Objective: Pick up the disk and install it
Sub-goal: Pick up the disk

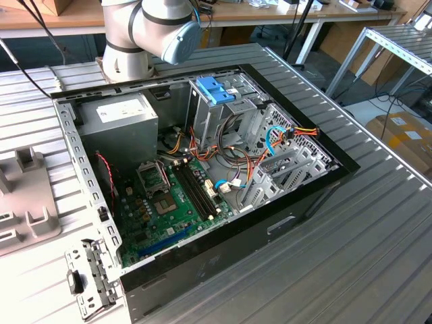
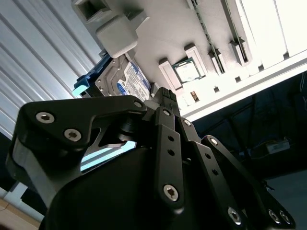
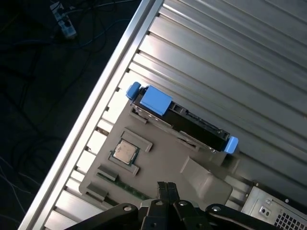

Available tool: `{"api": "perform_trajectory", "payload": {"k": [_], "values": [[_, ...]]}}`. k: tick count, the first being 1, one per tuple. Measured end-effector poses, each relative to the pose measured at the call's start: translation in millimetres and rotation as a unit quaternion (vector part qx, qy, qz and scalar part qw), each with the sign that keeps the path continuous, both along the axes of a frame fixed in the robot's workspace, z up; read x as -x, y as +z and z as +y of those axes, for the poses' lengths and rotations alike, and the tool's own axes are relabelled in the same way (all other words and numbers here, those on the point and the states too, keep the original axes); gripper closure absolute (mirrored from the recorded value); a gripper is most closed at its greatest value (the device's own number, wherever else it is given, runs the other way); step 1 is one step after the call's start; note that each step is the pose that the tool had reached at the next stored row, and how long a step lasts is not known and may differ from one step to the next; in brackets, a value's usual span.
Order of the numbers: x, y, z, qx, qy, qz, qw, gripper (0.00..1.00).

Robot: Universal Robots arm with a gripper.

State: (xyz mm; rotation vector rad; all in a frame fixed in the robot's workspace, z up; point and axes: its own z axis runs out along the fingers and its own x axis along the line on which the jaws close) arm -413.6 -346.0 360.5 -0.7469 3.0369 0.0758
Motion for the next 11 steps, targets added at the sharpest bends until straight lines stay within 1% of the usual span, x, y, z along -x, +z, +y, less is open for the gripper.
{"api": "perform_trajectory", "payload": {"k": [5, 7, 11], "values": [[0.0, 0.0, 0.0, 0.0, 0.012, 0.0, 0.99993, 0.89], [0.0, 0.0, 0.0, 0.0, 0.02, 0.0, 0.9998, 0.89], [0.0, 0.0, 0.0, 0.0, 0.031, 0.0, 0.99952, 0.89]]}}
